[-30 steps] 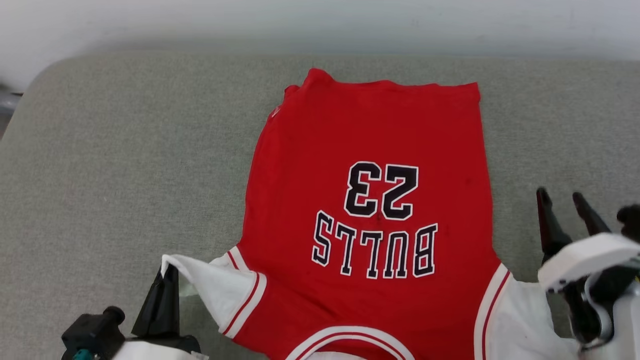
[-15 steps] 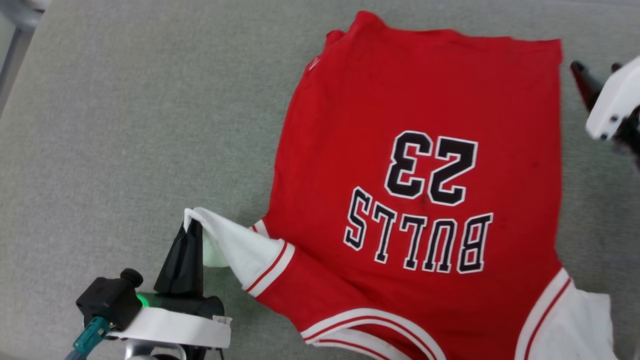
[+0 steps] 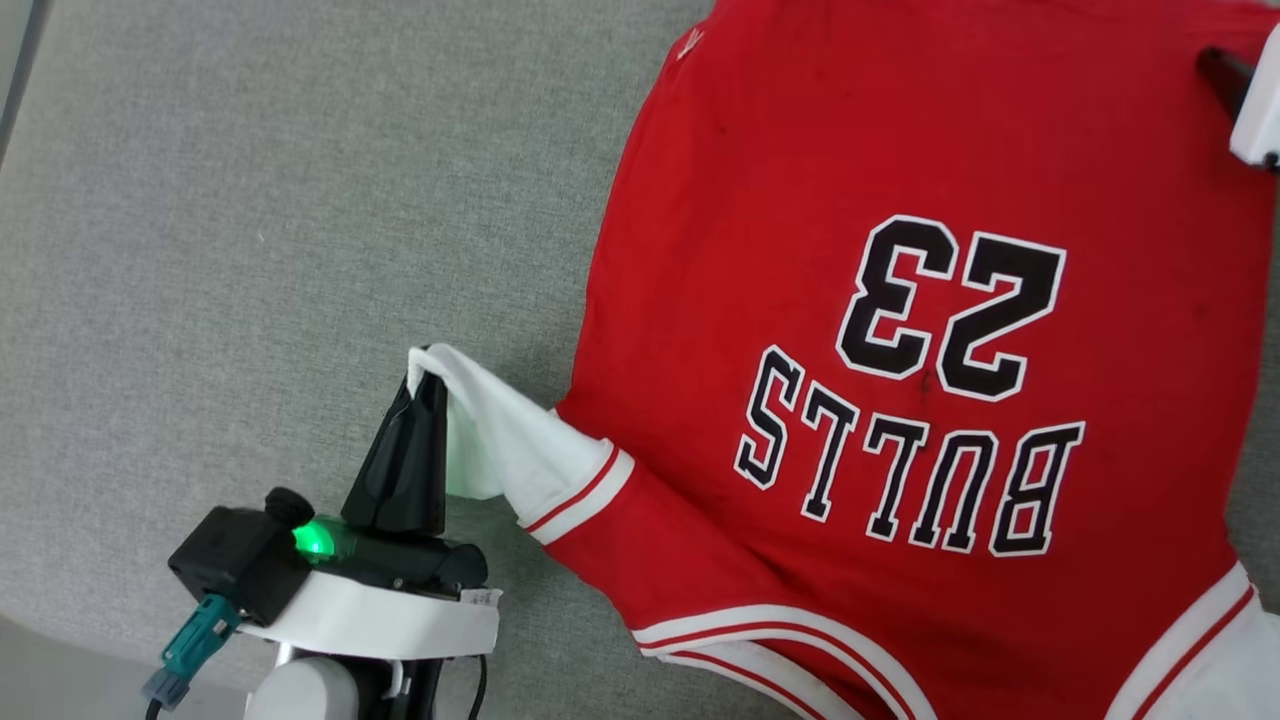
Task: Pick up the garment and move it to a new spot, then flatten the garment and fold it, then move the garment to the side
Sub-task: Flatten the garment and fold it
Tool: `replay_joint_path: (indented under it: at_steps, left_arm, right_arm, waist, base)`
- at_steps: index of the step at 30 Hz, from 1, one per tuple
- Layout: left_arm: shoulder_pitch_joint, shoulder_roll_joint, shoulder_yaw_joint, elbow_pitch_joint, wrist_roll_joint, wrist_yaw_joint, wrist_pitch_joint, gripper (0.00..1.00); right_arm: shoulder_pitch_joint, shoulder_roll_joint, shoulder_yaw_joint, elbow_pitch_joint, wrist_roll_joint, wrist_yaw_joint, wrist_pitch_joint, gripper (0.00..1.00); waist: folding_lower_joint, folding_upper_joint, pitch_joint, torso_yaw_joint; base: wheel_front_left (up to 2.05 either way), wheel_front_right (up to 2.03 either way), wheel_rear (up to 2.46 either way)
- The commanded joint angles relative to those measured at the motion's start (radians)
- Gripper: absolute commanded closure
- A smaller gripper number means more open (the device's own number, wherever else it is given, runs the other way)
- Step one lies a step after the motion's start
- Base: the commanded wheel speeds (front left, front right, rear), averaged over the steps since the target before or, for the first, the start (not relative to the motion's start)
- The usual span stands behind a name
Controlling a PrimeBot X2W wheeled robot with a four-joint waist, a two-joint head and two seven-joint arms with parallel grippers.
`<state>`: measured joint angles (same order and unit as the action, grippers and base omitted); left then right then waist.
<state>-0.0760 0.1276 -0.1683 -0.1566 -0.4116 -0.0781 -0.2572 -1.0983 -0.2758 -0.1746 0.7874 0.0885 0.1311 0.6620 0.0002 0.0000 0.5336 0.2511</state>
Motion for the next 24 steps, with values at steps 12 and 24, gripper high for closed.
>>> replay_joint_path:
  at_steps: [12,24]
  left_arm:
    - [-0.014,-0.002,-0.012,0.018,0.017,-0.018,-0.009,1.00]
    - [0.048,0.011,-0.036,0.066,0.053,0.027,0.037,1.00]
  right_arm:
    - [0.027,-0.013,-0.034,0.139,-0.021,-0.001,0.129,1.00]
    - [0.204,-0.124,0.092,-0.032,0.091,-0.001,-0.054,1.00]
  waist:
    - [-0.0002,0.0000,-0.051,0.009]
    - [-0.0002,0.0000,-0.310,-0.039]
  base:
    - [0.00,0.00,0.00]
    - [0.00,0.00,0.00]
